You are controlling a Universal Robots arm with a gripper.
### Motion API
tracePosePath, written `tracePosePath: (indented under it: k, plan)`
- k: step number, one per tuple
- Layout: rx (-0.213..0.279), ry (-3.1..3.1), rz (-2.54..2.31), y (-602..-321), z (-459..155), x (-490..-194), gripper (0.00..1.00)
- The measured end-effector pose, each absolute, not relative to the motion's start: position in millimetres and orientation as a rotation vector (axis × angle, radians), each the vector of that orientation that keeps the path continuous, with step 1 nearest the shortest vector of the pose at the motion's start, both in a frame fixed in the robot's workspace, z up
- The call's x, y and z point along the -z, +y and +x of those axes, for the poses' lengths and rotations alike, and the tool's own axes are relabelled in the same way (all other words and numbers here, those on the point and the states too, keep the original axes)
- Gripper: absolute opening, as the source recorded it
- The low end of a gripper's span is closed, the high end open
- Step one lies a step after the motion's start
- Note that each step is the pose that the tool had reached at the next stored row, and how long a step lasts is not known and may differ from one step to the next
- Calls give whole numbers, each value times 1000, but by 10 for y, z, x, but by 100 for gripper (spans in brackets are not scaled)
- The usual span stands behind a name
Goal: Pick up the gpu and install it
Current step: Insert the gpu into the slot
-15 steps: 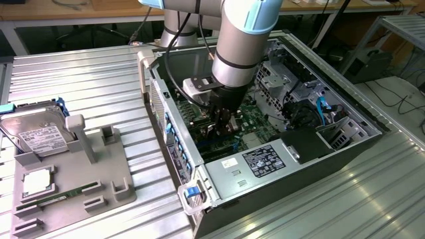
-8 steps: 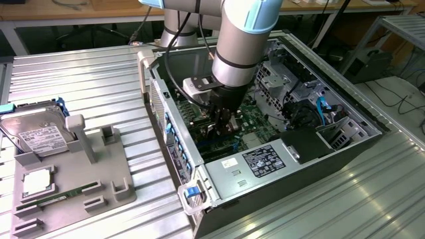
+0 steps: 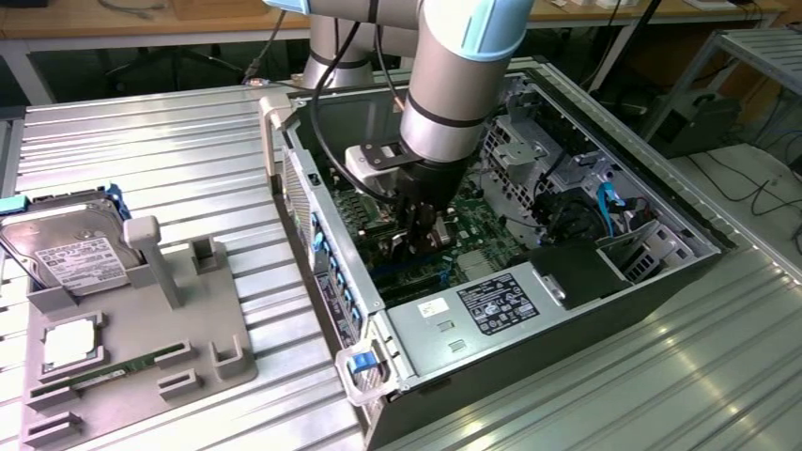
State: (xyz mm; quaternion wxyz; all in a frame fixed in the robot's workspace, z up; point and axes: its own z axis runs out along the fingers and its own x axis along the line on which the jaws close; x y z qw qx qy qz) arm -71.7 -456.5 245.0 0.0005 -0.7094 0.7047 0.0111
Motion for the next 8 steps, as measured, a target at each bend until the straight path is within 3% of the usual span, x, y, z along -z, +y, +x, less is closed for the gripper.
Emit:
tracePosePath:
  k: [8]
  plan:
    - [-35,2213,-2228,-4560,-726,-2439,28]
